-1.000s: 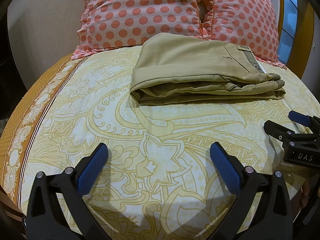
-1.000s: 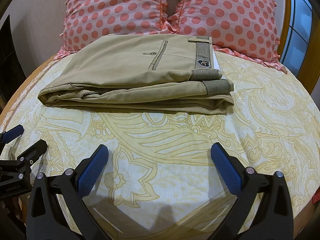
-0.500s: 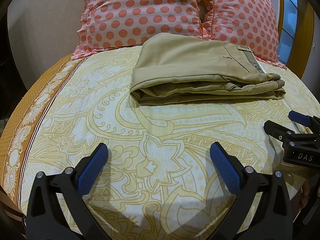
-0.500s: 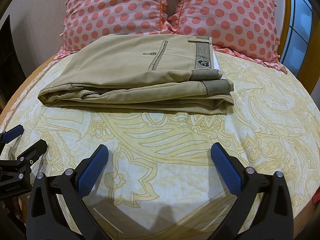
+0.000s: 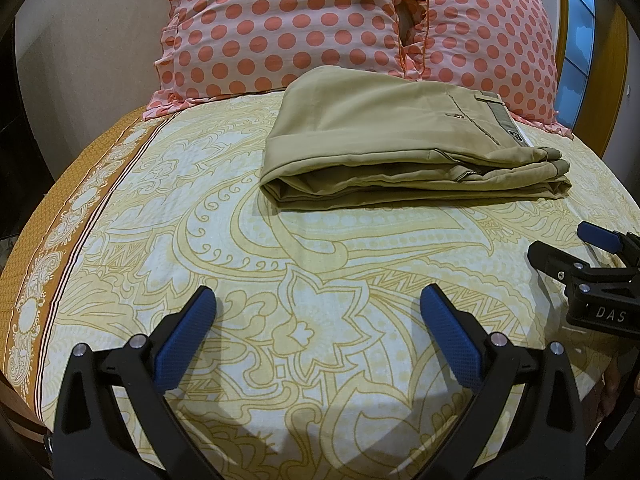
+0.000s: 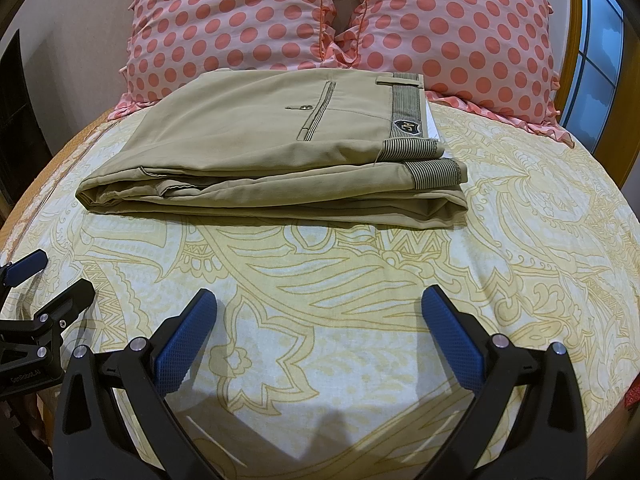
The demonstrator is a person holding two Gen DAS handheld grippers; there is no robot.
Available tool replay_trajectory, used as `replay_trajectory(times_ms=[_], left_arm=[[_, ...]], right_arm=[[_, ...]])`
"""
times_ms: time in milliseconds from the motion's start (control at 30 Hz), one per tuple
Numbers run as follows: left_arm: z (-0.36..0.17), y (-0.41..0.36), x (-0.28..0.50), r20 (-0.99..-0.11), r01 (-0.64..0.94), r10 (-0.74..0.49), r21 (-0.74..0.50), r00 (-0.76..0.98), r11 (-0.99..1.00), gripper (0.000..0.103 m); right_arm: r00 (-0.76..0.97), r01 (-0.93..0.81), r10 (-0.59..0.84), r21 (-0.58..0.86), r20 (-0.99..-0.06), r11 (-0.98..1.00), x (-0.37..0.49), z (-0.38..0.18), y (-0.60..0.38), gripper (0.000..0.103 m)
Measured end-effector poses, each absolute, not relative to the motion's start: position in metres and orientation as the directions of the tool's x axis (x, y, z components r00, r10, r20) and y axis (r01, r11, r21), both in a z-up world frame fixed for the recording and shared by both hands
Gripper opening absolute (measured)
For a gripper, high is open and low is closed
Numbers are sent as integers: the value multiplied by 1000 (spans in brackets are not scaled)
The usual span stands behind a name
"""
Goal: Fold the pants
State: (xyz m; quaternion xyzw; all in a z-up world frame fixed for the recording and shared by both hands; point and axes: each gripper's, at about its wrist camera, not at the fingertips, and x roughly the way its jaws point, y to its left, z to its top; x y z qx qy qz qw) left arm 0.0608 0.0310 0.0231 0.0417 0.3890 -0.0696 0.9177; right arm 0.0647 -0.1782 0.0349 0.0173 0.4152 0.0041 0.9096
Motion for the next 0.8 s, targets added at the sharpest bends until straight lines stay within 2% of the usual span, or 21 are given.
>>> replay_trajectory(times_ms=[800], left_arm=[[23, 31, 64, -737, 170, -99, 22, 669, 985, 101]], right_arm=[[656, 8, 21, 35, -755, 999, 65, 35, -178, 102]])
